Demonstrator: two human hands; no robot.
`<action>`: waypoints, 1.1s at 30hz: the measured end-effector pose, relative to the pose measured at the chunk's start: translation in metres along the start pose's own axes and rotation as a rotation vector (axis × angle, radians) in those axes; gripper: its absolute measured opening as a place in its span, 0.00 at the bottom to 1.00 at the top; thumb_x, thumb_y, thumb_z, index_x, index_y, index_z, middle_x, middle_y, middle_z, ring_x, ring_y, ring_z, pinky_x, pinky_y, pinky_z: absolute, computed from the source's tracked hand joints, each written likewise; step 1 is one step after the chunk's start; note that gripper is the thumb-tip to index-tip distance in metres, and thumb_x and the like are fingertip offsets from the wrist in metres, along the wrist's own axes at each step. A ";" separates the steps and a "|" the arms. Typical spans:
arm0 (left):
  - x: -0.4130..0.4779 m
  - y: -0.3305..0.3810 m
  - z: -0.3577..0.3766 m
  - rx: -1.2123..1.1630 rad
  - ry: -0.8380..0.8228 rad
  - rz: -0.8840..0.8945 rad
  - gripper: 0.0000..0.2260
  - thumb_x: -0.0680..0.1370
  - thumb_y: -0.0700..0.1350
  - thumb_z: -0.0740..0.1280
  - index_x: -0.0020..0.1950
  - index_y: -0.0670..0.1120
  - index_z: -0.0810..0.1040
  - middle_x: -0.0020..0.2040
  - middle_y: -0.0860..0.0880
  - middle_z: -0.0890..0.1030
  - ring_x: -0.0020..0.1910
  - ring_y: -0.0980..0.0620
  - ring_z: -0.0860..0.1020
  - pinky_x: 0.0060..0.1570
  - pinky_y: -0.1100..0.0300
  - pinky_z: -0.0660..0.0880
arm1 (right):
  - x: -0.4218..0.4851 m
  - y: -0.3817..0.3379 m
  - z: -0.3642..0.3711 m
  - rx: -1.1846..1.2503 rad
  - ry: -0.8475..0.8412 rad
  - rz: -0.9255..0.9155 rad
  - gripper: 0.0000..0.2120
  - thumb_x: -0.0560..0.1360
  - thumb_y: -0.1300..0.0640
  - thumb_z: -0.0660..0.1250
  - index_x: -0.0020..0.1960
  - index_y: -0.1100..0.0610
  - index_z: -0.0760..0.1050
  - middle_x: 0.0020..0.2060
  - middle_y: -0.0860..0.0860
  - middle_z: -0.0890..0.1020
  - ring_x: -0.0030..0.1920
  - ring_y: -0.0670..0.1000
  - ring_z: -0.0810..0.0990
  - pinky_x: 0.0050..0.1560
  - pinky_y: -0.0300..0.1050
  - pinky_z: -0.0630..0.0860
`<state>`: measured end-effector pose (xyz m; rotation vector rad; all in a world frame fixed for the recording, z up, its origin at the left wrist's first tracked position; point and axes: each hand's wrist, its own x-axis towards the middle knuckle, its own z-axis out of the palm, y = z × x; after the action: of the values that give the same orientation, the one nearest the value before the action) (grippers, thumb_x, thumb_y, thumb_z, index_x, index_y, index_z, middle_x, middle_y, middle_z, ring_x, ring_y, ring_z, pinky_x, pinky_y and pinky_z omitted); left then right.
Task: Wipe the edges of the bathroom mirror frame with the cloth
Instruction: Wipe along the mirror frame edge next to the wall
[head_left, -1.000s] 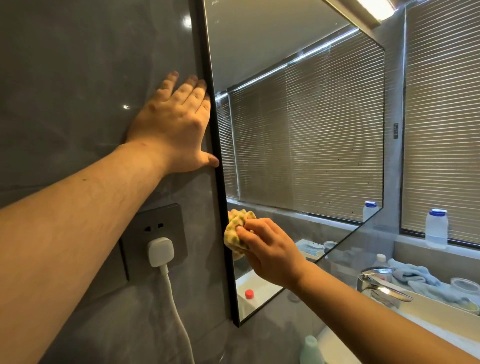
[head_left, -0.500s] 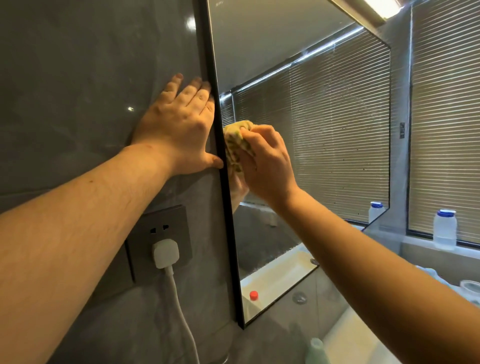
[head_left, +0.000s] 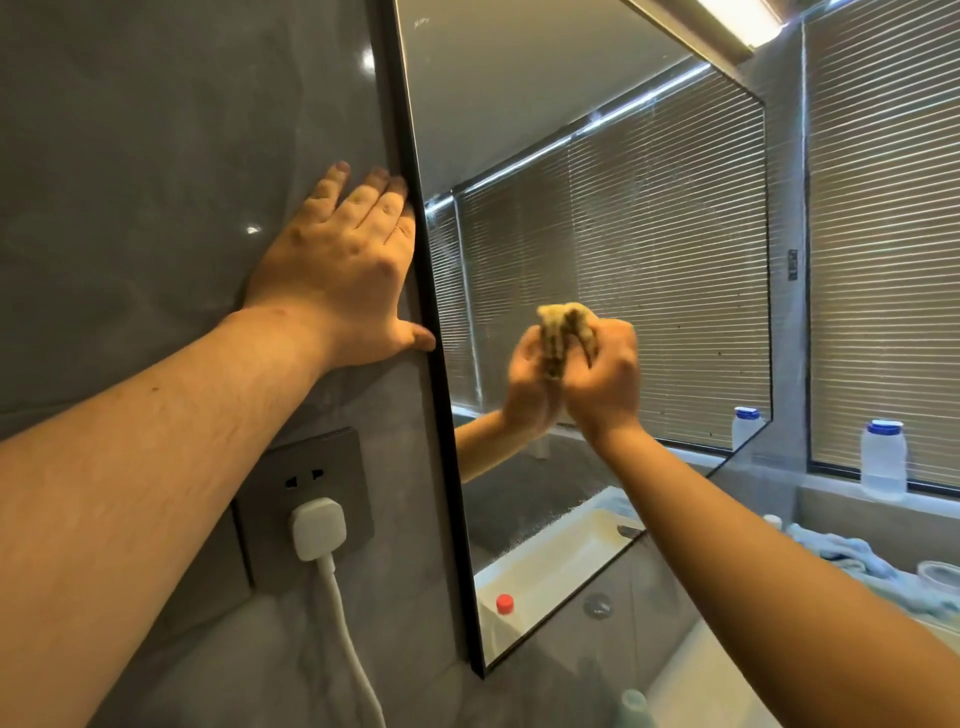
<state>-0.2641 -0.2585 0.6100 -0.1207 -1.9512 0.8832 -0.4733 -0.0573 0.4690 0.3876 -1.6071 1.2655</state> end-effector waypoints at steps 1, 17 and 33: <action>0.000 0.000 0.000 -0.001 0.001 -0.001 0.53 0.64 0.75 0.62 0.75 0.37 0.62 0.77 0.38 0.62 0.77 0.41 0.58 0.76 0.43 0.48 | 0.004 0.016 0.000 0.010 0.000 0.184 0.19 0.81 0.46 0.60 0.59 0.60 0.75 0.52 0.60 0.71 0.51 0.57 0.72 0.58 0.49 0.71; 0.000 0.001 -0.004 -0.001 -0.022 -0.005 0.53 0.64 0.75 0.63 0.75 0.36 0.62 0.76 0.38 0.62 0.77 0.41 0.58 0.76 0.43 0.48 | -0.033 -0.052 -0.032 0.119 0.008 0.026 0.03 0.76 0.61 0.69 0.49 0.56 0.77 0.45 0.48 0.74 0.45 0.48 0.74 0.51 0.46 0.76; 0.000 0.001 -0.001 0.004 -0.005 -0.002 0.53 0.63 0.74 0.64 0.74 0.36 0.65 0.75 0.38 0.65 0.76 0.41 0.61 0.75 0.42 0.51 | 0.016 -0.072 -0.024 0.142 0.056 -0.240 0.06 0.73 0.63 0.70 0.48 0.58 0.82 0.41 0.49 0.76 0.45 0.46 0.74 0.50 0.33 0.71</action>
<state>-0.2637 -0.2570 0.6093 -0.1142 -1.9536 0.8864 -0.4152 -0.0605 0.5198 0.6096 -1.3823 1.1973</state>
